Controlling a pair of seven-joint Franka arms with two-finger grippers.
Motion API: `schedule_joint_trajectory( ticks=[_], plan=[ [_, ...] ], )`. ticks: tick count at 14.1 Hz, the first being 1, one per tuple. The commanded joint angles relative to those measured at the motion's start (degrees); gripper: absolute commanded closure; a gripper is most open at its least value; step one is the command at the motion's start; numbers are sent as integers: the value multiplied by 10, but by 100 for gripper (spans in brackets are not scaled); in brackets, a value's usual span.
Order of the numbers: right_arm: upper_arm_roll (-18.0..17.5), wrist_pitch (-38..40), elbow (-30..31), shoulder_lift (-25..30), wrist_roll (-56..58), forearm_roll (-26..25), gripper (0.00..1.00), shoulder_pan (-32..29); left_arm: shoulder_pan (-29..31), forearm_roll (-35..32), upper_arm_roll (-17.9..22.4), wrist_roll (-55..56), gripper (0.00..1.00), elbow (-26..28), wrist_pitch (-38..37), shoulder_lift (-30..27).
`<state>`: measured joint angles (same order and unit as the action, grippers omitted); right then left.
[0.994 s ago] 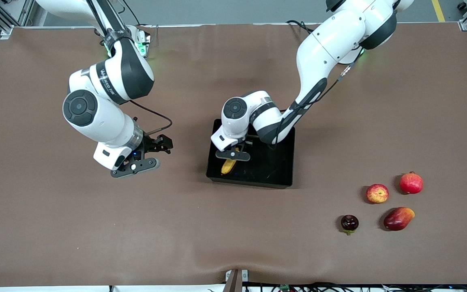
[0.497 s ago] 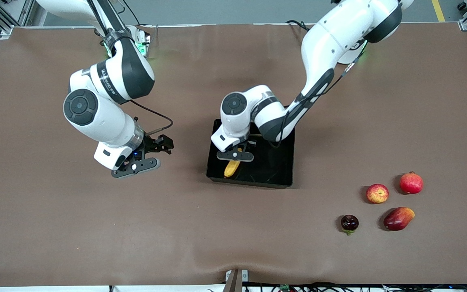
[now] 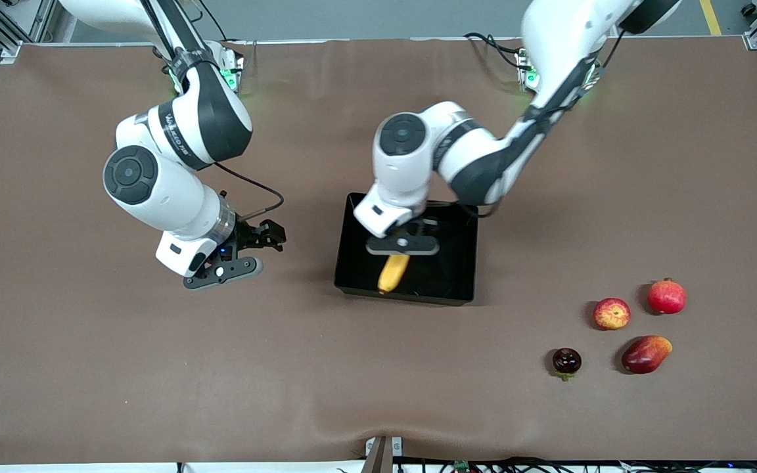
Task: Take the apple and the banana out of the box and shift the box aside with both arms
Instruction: 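Carry the banana beside the apples while the right gripper reaches the box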
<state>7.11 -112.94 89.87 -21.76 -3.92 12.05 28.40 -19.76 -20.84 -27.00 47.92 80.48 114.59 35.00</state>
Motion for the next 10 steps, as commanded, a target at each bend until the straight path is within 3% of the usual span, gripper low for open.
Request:
schedule_joint_trajectory(
  ticks=[1,3,7,10],
  plan=[
    [2,-6,-1,-8,-8,7,0,14,64,47,-5,-84,100,24,-64,-55],
    [2,-8,-2,-16,-31,8,0,28,104,48,-6,-127,100,41,-105,-77],
    [0,-52,-3,-58,-109,9,0,67,212,47,-6,-240,100,143,-99,-126],
    [0,-82,-3,-95,-151,9,0,96,285,42,-5,-293,100,188,-84,-124]
  ],
)
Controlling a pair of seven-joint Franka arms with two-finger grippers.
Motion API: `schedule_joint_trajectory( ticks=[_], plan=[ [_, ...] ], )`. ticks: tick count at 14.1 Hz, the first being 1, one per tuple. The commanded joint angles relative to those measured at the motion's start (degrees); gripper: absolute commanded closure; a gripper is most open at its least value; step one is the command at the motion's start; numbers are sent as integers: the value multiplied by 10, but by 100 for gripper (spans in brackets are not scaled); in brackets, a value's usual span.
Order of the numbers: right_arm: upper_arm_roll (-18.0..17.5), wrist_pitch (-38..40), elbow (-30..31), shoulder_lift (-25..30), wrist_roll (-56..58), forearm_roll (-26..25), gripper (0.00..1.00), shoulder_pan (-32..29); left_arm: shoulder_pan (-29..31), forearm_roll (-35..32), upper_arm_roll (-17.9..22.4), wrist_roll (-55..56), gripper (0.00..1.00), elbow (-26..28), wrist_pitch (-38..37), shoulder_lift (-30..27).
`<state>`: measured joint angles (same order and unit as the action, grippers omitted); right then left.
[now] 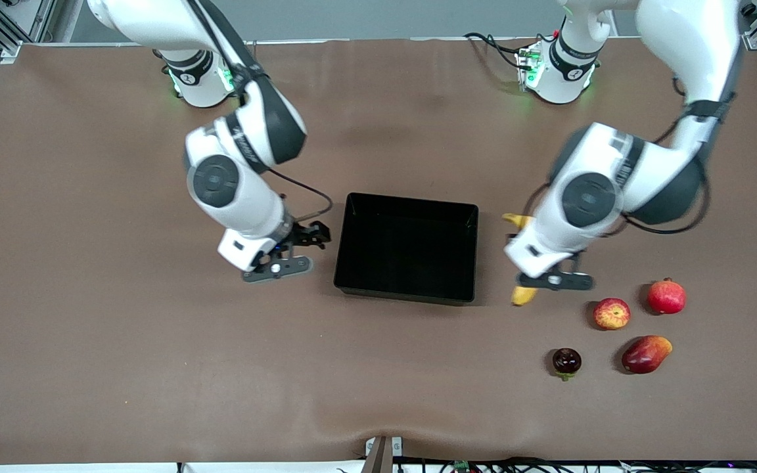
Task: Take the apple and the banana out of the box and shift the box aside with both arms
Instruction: 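Carry the banana beside the apples while the right gripper reaches the box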
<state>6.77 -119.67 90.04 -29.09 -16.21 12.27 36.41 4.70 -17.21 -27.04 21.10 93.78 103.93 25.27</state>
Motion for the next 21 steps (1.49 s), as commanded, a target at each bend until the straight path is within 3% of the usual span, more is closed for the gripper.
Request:
schedule_joint_trajectory(
  ticks=[1,5,13,16,17,18,21],
  plan=[
    [3,-17,-5,-32,-37,8,0,19,62,6,-4,-25,100,76,46,-25],
    [4,-23,-5,-60,-33,64,0,31,143,1,-2,-18,100,157,155,-17],
    [3,-39,-2,-104,-40,87,4,49,172,-28,1,-14,100,225,282,17],
    [2,-39,-2,-114,-40,107,24,49,182,-51,1,-14,100,225,304,35],
    [3,-38,-2,-114,-41,141,39,50,191,-53,1,-14,100,222,318,46],
    [3,-40,-2,-115,-40,171,42,55,192,-53,1,-14,100,220,329,55],
    [3,-40,-4,-115,-40,177,48,59,189,-53,1,-13,99,214,353,74]
  ],
)
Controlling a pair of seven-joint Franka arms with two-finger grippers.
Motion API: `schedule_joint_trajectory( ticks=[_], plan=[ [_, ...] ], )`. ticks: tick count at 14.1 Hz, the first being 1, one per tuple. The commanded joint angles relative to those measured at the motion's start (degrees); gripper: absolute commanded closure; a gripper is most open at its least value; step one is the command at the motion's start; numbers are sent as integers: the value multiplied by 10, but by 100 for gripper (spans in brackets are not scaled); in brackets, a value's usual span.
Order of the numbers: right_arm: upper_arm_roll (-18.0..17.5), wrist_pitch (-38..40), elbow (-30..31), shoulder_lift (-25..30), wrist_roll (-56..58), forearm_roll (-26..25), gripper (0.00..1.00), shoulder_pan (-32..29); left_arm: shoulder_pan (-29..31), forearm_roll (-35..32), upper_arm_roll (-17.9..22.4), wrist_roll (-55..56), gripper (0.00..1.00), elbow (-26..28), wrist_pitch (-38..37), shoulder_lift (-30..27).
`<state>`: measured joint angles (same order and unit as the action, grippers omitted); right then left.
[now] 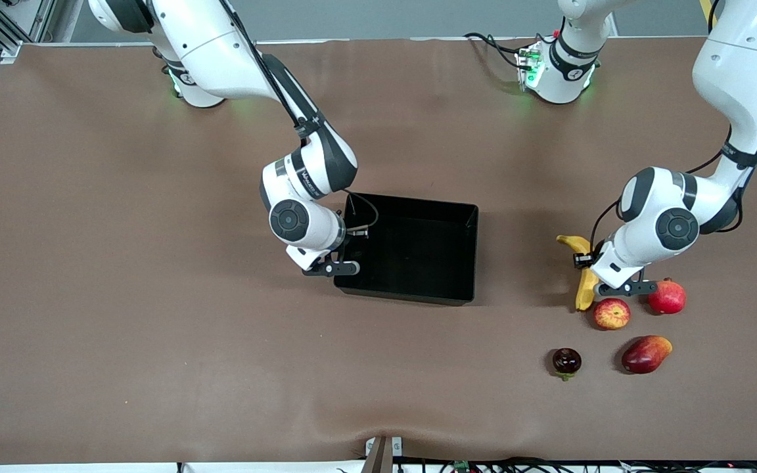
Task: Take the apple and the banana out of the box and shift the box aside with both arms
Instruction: 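Release the banana with the left gripper while the right gripper grips the box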
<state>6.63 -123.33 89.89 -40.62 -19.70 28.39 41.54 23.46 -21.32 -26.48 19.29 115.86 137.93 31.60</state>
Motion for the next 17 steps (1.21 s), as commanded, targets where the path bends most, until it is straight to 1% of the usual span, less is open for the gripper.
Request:
schedule_joint_trajectory(
  ticks=[1,2,3,4,5,6,7,9,10,11,13,15,17],
  plan=[
    [4,-3,-2,0,-4,17,50,7,0,-15,-4,4,87,-9,15,14],
    [4,-3,-2,0,-2,12,54,6,0,-28,-5,4,66,-9,15,15],
    [5,-2,-2,0,4,10,56,6,1,-37,-5,4,40,-8,14,12],
    [5,-1,-2,0,9,9,60,2,2,-38,-6,3,8,-6,13,7],
    [5,0,-2,0,8,9,67,2,3,-38,-7,4,0,-5,9,-6],
    [5,0,-3,1,6,9,73,2,2,-37,-9,6,0,-4,8,-21],
    [5,0,-3,1,6,9,76,1,2,-37,-10,4,0,-5,3,-39],
    [7,2,-4,4,5,9,87,-2,2,-34,-19,1,0,-14,-40,-84],
    [7,3,-4,5,6,9,90,-3,4,-29,-30,0,0,-24,-67,-105],
    [8,3,-4,5,5,9,100,-4,4,-27,-37,0,0,-40,-105,-123],
    [8,4,-5,7,2,9,100,-8,4,5,-52,-2,0,-114,-209,-137],
    [7,7,-7,11,4,12,100,-24,1,50,-54,-5,0,-205,-310,-132],
    [7,11,-9,18,2,12,100,-29,0,73,-54,-5,0,-270,-369,-133]
  ],
)
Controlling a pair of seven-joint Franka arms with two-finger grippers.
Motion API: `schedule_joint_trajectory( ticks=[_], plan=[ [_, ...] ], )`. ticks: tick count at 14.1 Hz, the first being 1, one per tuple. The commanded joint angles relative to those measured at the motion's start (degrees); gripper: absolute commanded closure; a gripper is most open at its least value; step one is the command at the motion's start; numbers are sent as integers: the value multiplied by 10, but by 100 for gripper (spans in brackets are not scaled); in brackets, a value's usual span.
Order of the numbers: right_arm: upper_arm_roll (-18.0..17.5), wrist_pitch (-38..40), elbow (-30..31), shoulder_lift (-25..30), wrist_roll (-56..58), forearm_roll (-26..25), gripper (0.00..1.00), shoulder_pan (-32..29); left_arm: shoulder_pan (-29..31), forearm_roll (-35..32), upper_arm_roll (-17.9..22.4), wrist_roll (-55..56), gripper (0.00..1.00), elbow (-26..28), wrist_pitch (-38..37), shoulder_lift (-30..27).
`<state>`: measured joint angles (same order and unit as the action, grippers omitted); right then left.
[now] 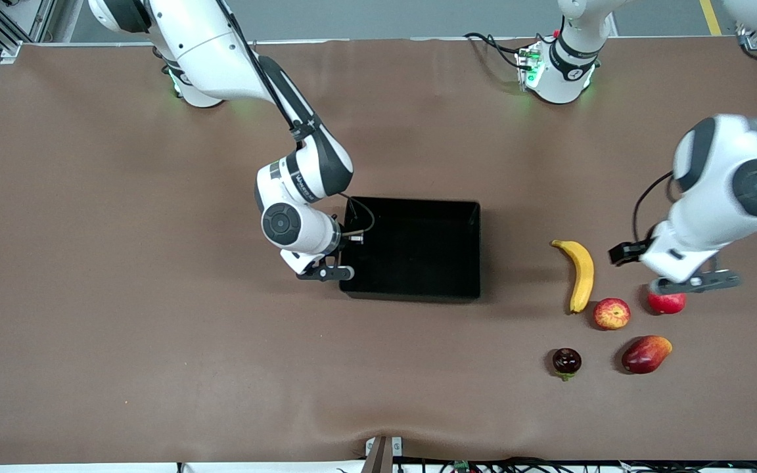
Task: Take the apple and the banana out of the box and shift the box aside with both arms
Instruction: 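Release the banana with the left gripper while the right gripper grips the box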
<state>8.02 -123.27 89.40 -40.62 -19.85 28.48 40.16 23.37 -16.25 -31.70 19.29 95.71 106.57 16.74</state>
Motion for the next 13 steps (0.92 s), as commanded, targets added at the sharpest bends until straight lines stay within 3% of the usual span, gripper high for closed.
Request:
schedule_joint_trajectory(
  ticks=[1,4,8,13],
  plan=[
    [-6,15,-5,22,2,11,100,-21,2,23,-3,-7,0,-90,-78,12],
    [-6,52,-5,52,2,8,100,-46,2,23,-17,-8,0,-156,-174,-3],
    [-6,101,2,91,10,-2,100,-95,1,40,-17,-44,0,-164,-193,-75],
    [-6,128,32,148,26,-95,100,-168,-5,55,-21,-61,0,-160,-227,-129]
  ],
)
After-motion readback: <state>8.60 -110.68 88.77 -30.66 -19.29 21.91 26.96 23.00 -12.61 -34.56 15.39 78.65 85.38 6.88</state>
